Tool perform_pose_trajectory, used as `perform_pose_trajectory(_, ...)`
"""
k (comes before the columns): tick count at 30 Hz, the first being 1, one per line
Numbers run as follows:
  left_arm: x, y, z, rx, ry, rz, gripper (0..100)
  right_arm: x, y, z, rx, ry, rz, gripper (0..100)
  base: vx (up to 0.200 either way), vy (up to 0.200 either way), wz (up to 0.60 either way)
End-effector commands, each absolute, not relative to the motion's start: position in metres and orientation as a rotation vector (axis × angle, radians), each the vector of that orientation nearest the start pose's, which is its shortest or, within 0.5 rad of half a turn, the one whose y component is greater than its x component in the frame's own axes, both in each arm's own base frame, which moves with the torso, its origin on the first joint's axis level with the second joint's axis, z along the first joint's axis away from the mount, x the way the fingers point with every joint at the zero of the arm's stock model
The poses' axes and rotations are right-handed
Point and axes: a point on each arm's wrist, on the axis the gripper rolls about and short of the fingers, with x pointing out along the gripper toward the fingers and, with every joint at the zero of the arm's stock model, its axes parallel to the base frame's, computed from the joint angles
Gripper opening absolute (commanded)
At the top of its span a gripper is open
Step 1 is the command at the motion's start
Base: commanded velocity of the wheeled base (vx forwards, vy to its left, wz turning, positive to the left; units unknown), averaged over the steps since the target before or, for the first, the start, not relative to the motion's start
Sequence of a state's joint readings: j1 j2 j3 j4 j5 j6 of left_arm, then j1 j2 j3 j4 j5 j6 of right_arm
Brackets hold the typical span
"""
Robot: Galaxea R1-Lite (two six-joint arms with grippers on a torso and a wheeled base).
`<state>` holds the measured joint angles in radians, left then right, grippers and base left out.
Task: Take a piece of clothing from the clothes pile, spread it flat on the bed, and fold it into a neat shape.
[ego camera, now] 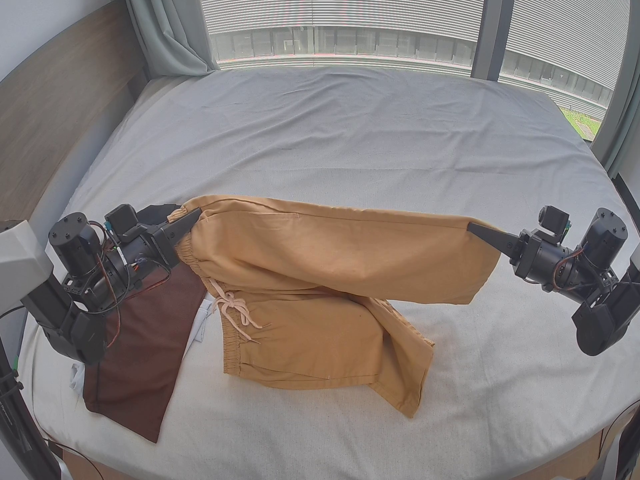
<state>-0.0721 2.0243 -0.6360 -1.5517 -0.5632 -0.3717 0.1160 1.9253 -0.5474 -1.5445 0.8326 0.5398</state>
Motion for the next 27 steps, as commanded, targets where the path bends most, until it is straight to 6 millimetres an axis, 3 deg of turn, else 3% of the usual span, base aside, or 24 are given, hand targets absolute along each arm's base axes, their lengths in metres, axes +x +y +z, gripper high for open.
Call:
perform_pose_trajectory(1, 0.334, -0.037, 0.126, -0.325, -0.032, -0.657, 0, 0.302, 0.049, 0.141, 0.436, 0.091, 0.955, 0, 0.0, 0.0, 0.0)
perform_pose_trajectory(11, 0.336, -0.042, 0.114, -0.324, 0.002, -0.663, 0, 0.305, 0.042, 0.143, 0.44, 0.08, 0.933, 0, 0.0, 0.0, 0.0)
perform_pose_trajectory(27, 0.338, -0.039, 0.116, -0.323, -0.008, -0.656, 0, 0.308, 0.033, 0.145, 0.441, 0.067, 0.908, 0, 0.0, 0.0, 0.0)
